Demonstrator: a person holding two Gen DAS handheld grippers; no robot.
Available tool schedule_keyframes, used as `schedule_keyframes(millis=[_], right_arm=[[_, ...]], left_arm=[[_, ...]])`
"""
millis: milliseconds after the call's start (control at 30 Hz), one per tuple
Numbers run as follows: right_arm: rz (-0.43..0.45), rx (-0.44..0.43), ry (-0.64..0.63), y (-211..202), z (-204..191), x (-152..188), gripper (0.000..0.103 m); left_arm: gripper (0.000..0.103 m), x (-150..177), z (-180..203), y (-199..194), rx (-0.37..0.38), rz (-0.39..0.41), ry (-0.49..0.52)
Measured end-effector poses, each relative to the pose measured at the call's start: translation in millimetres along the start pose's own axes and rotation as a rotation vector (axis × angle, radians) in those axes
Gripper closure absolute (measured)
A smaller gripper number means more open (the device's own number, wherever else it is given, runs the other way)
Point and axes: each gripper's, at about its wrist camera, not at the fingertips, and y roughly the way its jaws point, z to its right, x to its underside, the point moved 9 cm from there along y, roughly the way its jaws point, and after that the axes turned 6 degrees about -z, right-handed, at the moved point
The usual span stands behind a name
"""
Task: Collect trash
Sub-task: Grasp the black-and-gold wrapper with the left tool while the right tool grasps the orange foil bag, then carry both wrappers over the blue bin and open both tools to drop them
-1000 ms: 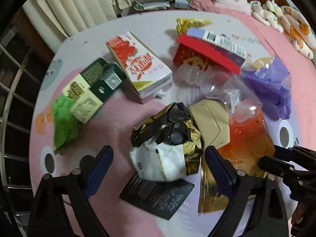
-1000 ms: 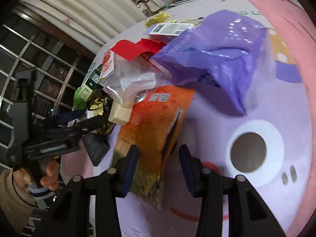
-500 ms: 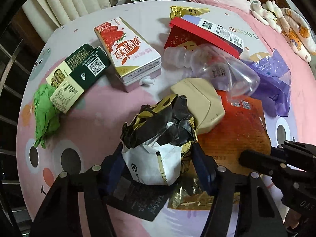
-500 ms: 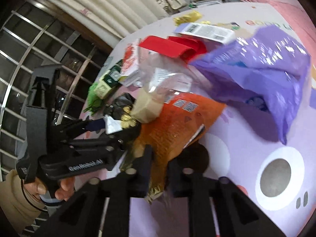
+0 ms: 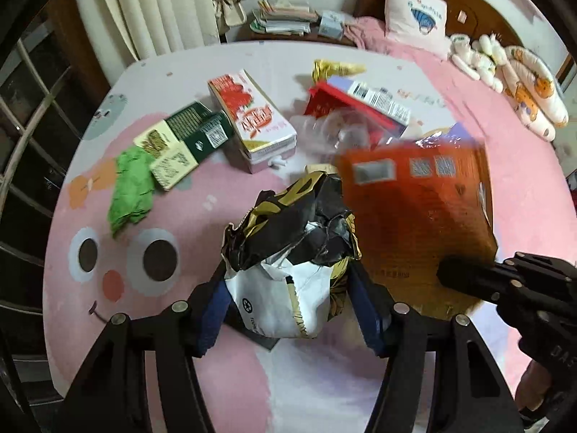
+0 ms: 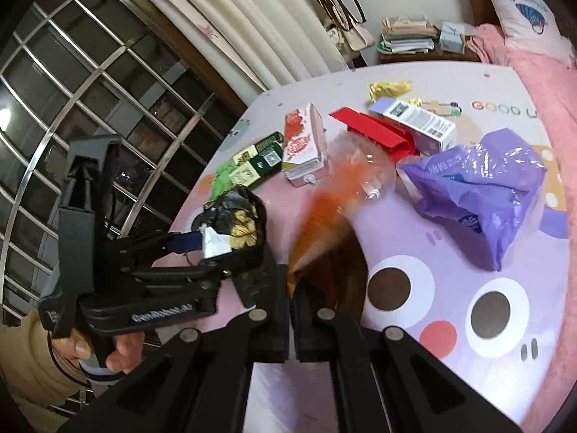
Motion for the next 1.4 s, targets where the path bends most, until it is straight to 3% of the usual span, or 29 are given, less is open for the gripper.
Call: schedule_keyframes(millis=[300, 500, 700, 1100, 1400], right_arm=[[0.07, 0.055, -0.026, -34.9, -49.3, 32.3, 0.102], [0.122, 0.114, 0.014, -51.4, -84.9, 73.9, 0.102], [0.117, 0.15, 0.055, -48.7, -121.0, 129.2, 0.102], [0.063, 0.209, 0.123, -23.7, -168.8, 232.9, 0.102], [-0.064, 0.221, 0.2, 19.2, -166.4, 304.3, 0.102]], left_arm=[[0.042, 32.7, -10.1, -73.0, 0.065, 0.089, 0.02], [0.042, 80.9, -22.0, -111.5, 0.103, 0.11, 0.09], [0.042, 140.3, -40.1, -132.8, 0.115, 0.109, 0.166], [0.041, 253.4, -68.7, -130.4, 0.125, 0.062, 0.276], [0.041, 310.0, -82.5, -102.7, 0.141, -0.033, 0.247]])
